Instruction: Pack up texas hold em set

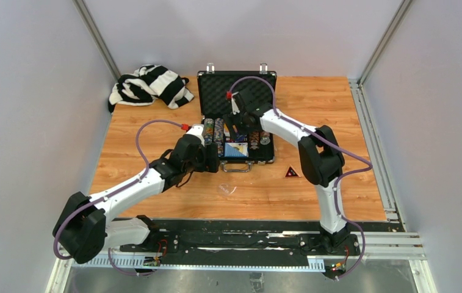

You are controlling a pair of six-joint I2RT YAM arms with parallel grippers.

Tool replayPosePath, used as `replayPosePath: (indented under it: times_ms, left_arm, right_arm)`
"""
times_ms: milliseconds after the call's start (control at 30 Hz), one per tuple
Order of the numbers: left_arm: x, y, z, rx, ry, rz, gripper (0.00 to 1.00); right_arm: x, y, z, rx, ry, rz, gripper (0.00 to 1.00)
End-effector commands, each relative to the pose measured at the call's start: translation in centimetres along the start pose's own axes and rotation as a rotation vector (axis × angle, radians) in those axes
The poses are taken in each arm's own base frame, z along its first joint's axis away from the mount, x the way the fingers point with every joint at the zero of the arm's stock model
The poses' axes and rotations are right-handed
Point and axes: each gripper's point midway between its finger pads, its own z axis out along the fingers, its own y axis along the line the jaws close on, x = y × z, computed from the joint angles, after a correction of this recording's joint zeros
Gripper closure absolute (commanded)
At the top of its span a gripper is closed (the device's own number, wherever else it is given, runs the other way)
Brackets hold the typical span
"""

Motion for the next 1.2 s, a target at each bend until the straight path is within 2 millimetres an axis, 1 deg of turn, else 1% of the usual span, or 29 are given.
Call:
replayPosePath:
  times_ms: [0, 67, 100, 133, 200, 233, 300, 367, 400, 467, 500, 567, 700, 867, 967, 1067, 1167]
  left_arm:
    - [-0.1, 0.2, -0.1, -0.002, -0.011, 0.011, 0.00]
    - [0.0, 0.2, -0.1, -0.001, -0.009, 0.010, 0.00]
    - [-0.1, 0.2, -0.1, 0.000, -0.010, 0.010, 0.00]
    - [-0.1, 0.2, -0.2, 0.001, -0.013, 0.009, 0.00]
    - [-0.2, 0.2, -0.3, 0.002, -0.017, 0.006, 0.00]
    - [-0.3, 0.2, -0.4, 0.001, -0.019, 0.004, 0.00]
    - [-0.5, 0.5, -0.6, -0.017, -0.027, -0.008, 0.00]
    - [-0.7, 0.9, -0.8, -0.009, -0.020, -0.042, 0.01]
    - [-0.5, 1.2, -0.8, 0.007, 0.002, -0.073, 0.01]
    - [-0.4, 2.6, -0.7, -0.001, 0.028, -0.134, 0.01]
    - [-0.3, 3.4, -0.8, -0.023, 0.032, -0.148, 0.01]
    - [-0.4, 4.3, -1.1, -0.053, 0.024, -0.163, 0.01]
    - [-0.7, 5.2, -1.6, -0.063, -0.024, -0.214, 0.02]
    - [-0.6, 6.1, -2.3, -0.086, -0.038, -0.215, 0.02]
    - [-0.6, 6.1, -2.5, -0.083, -0.052, -0.218, 0.03]
    - [-0.4, 6.1, -2.3, -0.079, -0.050, -0.219, 0.03]
    - [-0.2, 5.8, -2.0, -0.064, -0.036, -0.217, 0.03]
  right_arm:
    - [-0.7, 0.8, -1.8, 0.002, -0.013, -0.042, 0.22]
    - [-1.2, 0.7, -3.5, 0.006, -0.051, -0.047, 0.22]
    - [-1.2, 0.8, -4.3, 0.004, -0.063, -0.046, 0.22]
    - [-1.3, 1.0, -5.5, 0.001, -0.086, -0.046, 0.22]
    - [-0.5, 1.4, -6.9, -0.006, -0.099, -0.057, 0.23]
    - [0.9, 1.7, -7.3, -0.010, -0.080, -0.065, 0.23]
    - [2.9, 2.7, -8.0, -0.021, -0.062, -0.074, 0.26]
    - [5.5, 4.4, -8.3, -0.046, -0.043, -0.089, 0.27]
    - [6.6, 5.5, -8.3, -0.063, -0.037, -0.093, 0.27]
    - [8.6, 7.6, -8.2, -0.093, -0.013, -0.102, 0.27]
    - [9.5, 9.0, -8.2, -0.107, -0.002, -0.123, 0.27]
    - [10.4, 10.5, -7.9, -0.108, 0.012, -0.156, 0.27]
    - [11.4, 13.2, -7.1, -0.130, 0.032, -0.198, 0.27]
    - [13.1, 15.0, -5.7, -0.149, 0.079, -0.219, 0.26]
    - [14.4, 15.6, -5.0, -0.158, 0.101, -0.222, 0.26]
    - [15.1, 16.0, -4.6, -0.163, 0.117, -0.227, 0.26]
    - [15.4, 16.5, -4.4, -0.168, 0.126, -0.229, 0.26]
